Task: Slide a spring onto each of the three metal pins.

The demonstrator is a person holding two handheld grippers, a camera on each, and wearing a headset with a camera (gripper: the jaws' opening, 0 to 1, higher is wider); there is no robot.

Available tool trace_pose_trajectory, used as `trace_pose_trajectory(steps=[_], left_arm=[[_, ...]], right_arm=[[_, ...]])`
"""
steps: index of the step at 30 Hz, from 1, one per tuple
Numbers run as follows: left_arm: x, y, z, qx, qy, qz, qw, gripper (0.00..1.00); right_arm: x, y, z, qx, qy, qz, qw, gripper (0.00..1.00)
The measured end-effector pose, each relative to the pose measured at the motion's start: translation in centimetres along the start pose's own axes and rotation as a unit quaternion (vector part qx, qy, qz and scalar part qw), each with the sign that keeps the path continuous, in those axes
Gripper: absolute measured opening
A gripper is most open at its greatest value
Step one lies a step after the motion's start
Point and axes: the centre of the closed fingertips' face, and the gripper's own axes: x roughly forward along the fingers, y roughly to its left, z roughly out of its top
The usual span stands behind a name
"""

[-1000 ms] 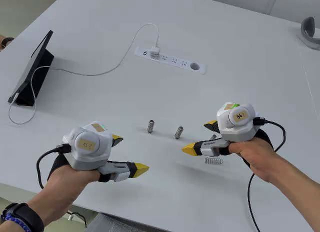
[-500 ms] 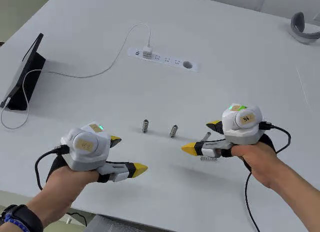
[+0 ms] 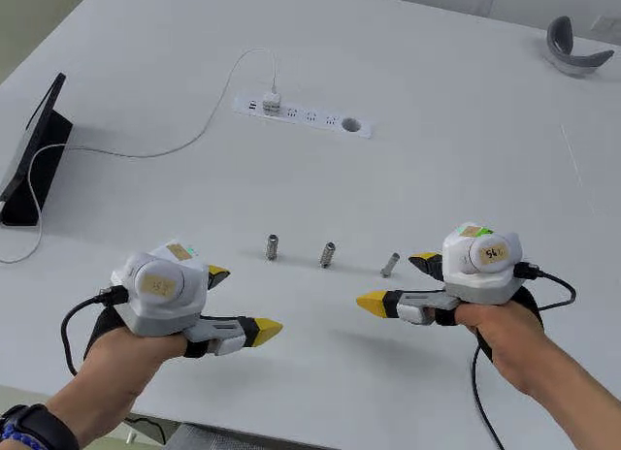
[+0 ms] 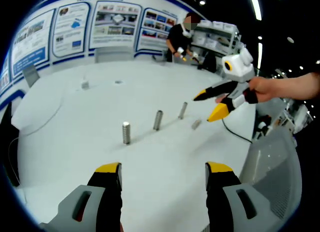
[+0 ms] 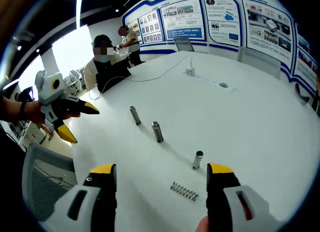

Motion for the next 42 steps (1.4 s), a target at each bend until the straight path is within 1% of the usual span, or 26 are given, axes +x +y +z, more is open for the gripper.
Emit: trace_pose_trajectory(steps=[2,7,13,19,25,36,42], left_arm=[[0.1,-0.1,0.0,0.002,0.002,-0.002,1.0000,0.69],[0.3,-0.2,0.2,0.007,0.004,-0.004,1.0000,0.69],[0.7,-0.4,0.3,0.009,0.005,-0.008,0.9999,0.70],[1.1,-0.7,0.5,0.012,0.007,-0.013,0.9998,0.71],[1.6,-1.2,0.6,0.016,0.011,-0.019,0.9996,0.71],[2.5,-1.7,1.2,0.023,0.016,-0.028,0.9992,0.71],[3.1,-2.4,1.7,0.030,0.018,-0.034,0.9988,0.71]], right_arm=[[-0.2,-0.1,-0.5,0.009,0.003,-0.001,1.0000,0.75],[-1.1,-0.5,-1.0,0.026,-0.007,-0.007,0.9996,0.77],[-1.8,-0.5,-1.6,0.033,-0.009,-0.011,0.9994,0.78],[-2.5,-0.6,-2.0,0.042,-0.017,-0.015,0.9988,0.79],[-3.0,-0.8,-3.1,0.041,-0.009,-0.015,0.9990,0.81],[-4.0,-1.2,-4.3,0.057,-0.010,-0.019,0.9981,0.82],[-4.7,-1.3,-4.8,0.061,-0.012,-0.022,0.9978,0.83]])
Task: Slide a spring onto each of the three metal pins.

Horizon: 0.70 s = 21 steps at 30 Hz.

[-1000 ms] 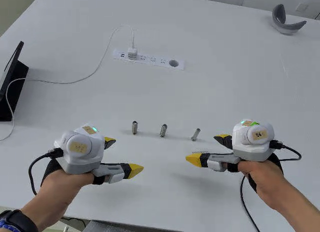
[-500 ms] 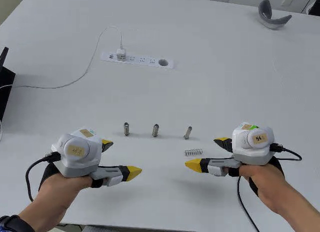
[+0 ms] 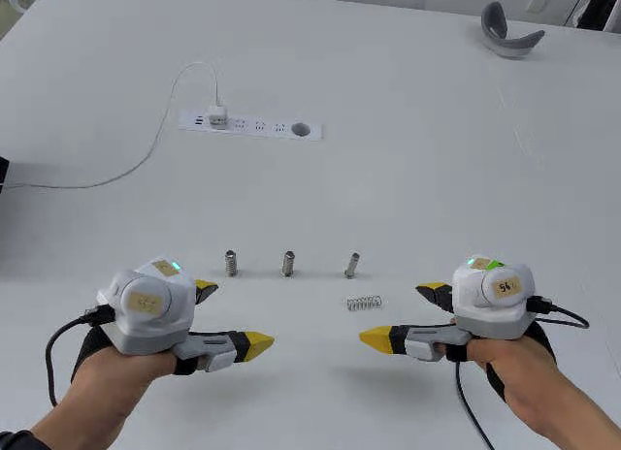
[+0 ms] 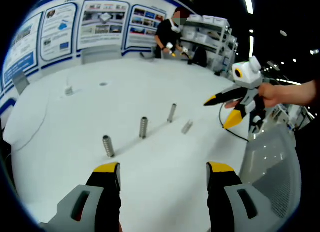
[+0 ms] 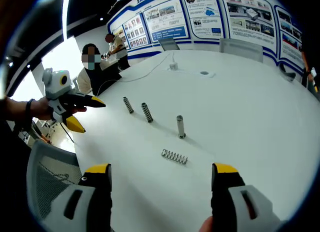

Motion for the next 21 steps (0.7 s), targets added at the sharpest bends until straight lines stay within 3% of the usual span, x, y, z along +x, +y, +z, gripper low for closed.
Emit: trace_pose_trajectory(steps=[21], left_arm=[[3.1,-3.0,1.5,0.034,0.015,-0.038,0.9986,0.71]], right_arm=[[-1.8,-0.9,-1.1,0.009,-0.004,-0.005,0.9999,0.85]])
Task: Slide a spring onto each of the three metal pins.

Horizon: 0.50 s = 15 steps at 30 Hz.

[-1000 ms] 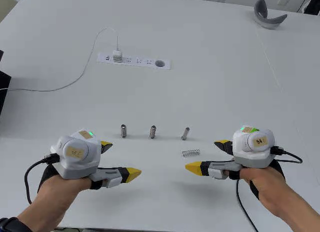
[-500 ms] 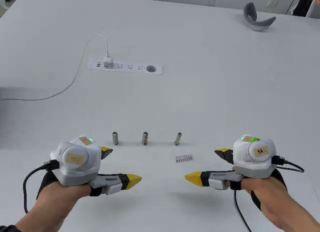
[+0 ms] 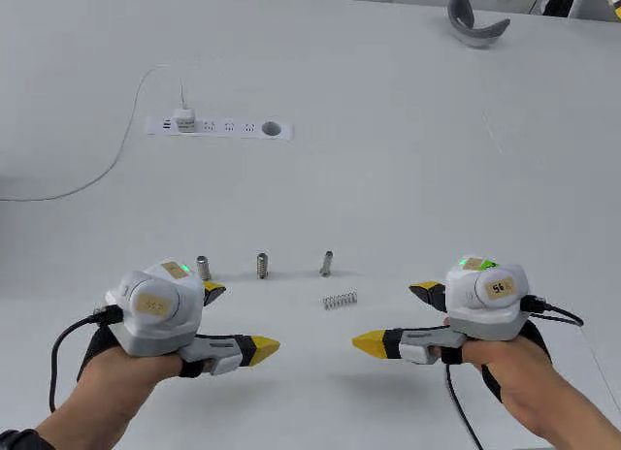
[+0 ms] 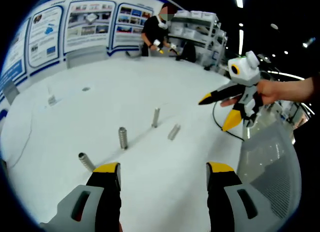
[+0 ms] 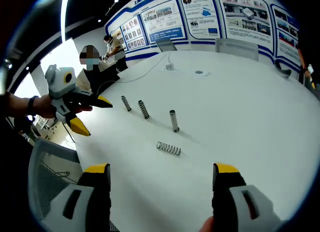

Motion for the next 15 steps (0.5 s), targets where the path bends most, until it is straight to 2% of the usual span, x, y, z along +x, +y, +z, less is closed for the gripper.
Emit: trace_pose_trajectory(steps=[15], left_arm=[[3.1,-1.9,1.9,0.029,0.007,-0.029,0.9991,0.70]], right_arm=[[-1.1,-0.3,-0.9,0.005,0.000,-0.001,1.0000,0.86]])
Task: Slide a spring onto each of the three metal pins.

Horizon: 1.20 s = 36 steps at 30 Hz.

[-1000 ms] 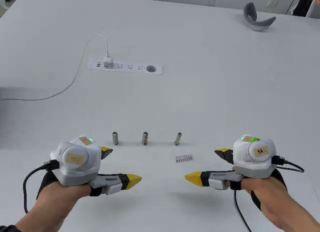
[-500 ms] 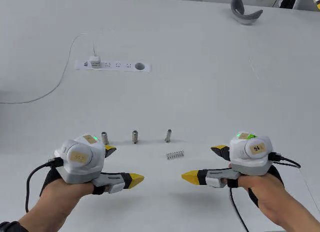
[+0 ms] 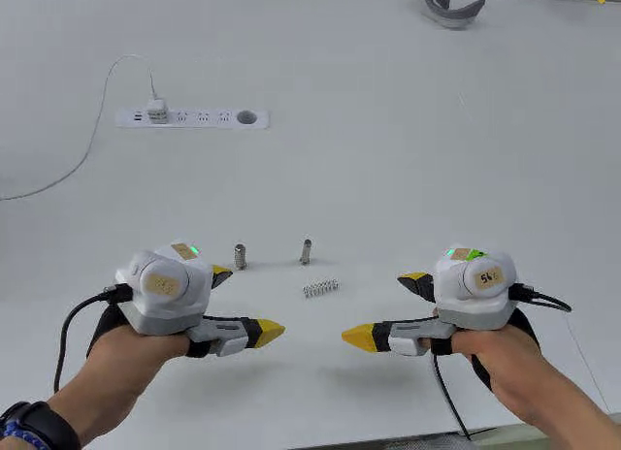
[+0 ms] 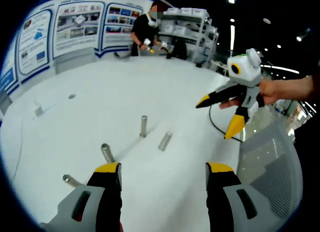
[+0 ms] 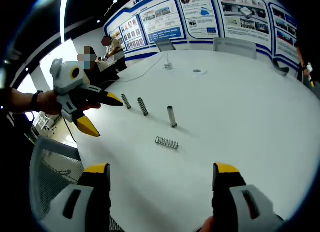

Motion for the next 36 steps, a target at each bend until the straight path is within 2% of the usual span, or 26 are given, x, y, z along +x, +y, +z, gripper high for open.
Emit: trace_pose_trajectory(steps=[11,23,36], left_arm=[[2.8,-1.1,1.2,0.017,0.006,-0.021,0.9996,0.68],[5.0,-1.4,1.2,0.024,0.018,-0.034,0.9990,0.67],[7.9,-1.9,1.3,0.029,0.034,-0.045,0.9980,0.59]], right_arm=[[-0.8,0.0,-0.3,0.001,-0.002,-0.001,1.0000,0.86],[-1.2,0.0,-0.6,0.004,-0.003,0.001,1.0000,0.86],[-1.6,-0.3,-0.7,0.006,-0.004,0.001,1.0000,0.86]])
